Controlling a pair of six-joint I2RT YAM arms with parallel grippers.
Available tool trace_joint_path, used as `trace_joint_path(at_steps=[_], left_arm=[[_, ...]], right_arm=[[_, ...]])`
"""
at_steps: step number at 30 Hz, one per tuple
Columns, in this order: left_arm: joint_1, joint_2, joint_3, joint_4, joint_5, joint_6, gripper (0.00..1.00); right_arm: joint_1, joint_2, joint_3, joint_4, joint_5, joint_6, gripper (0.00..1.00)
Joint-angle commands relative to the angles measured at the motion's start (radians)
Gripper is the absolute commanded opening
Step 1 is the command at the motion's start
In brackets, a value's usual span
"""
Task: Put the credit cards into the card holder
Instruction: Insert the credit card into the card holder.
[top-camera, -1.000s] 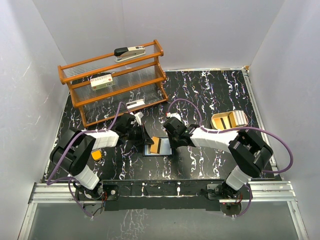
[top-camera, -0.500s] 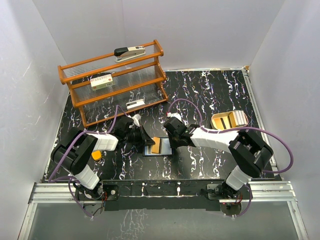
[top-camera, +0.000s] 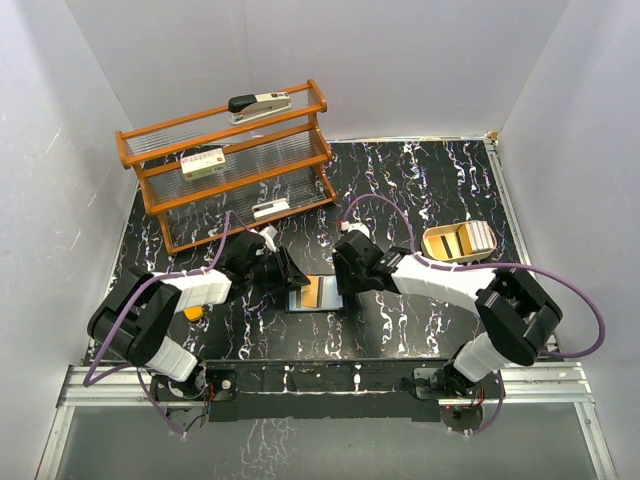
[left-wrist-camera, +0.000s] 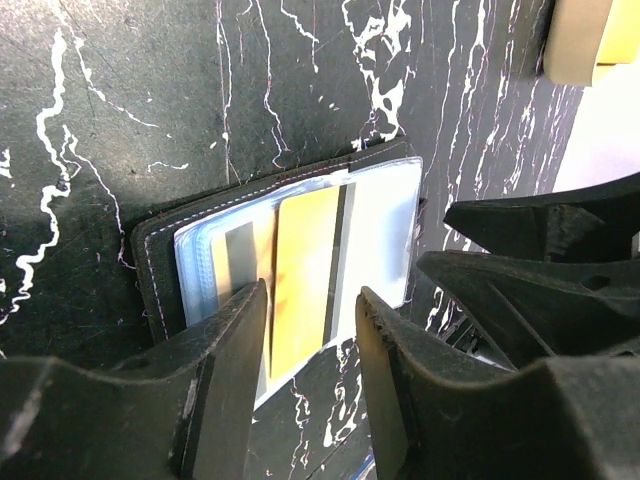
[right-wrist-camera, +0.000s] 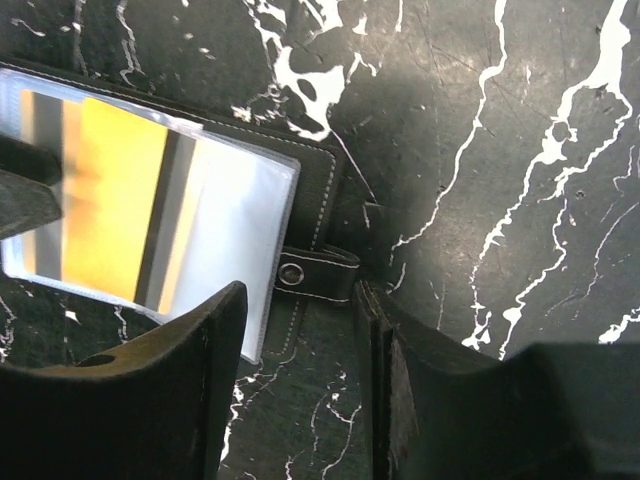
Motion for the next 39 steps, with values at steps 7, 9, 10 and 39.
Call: trace_joint_path(at_steps=[7,9,10,39], left_arm=[[-0.030,0.023,-0.017,-0.003,-0.002,-0.029,0.42],[-0.036,0.031,-0.016,-0.005,-0.008,-0.031,0.42],[-0.039,0.035,-0.016,-0.005,-0.011,-0.033,0.42],[-0.110,0.106,0.001,0.245,0.034,-0.151,0.42]], right_arm=[[-0.020,0.018,-0.083,0.116,-0.064,-0.005,0.47],[-0.020,0.023,-0.100,0.133,-0.077,0.002,0.47],[-0.020,0.022,-0.108,0.145,-0.087,0.007,0.46],[-0.020,-0.005,-0.151,0.177,-0.075,-0.010,0.39]])
